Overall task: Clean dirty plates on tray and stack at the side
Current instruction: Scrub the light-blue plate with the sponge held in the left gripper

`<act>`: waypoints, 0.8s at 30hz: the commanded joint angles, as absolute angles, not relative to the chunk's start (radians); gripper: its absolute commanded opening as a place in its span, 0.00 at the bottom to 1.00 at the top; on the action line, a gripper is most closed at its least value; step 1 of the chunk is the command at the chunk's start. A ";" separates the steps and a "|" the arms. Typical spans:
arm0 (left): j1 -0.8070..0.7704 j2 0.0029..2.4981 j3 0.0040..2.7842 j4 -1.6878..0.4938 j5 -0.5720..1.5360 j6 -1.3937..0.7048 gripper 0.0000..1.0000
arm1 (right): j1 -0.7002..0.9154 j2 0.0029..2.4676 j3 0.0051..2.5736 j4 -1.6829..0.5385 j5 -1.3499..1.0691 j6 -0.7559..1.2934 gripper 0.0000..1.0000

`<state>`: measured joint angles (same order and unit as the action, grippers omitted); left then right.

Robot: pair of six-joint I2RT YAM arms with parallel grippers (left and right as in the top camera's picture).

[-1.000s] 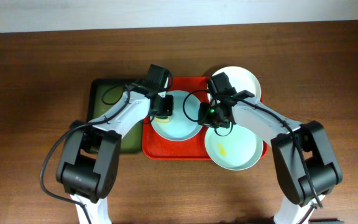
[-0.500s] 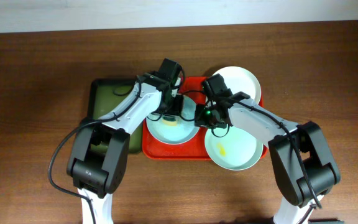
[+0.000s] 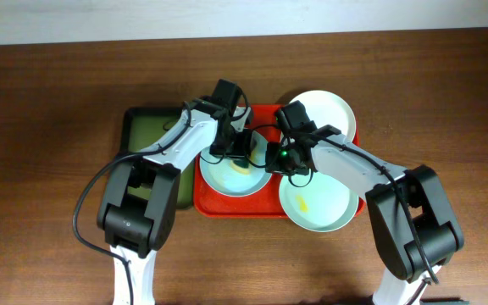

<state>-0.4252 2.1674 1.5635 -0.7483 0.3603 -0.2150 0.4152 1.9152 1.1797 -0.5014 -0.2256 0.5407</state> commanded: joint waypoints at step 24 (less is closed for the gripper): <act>-0.086 1.892 1.335 -0.752 -0.086 -0.147 0.00 | 0.374 1.920 1.194 -0.498 -0.321 0.501 0.51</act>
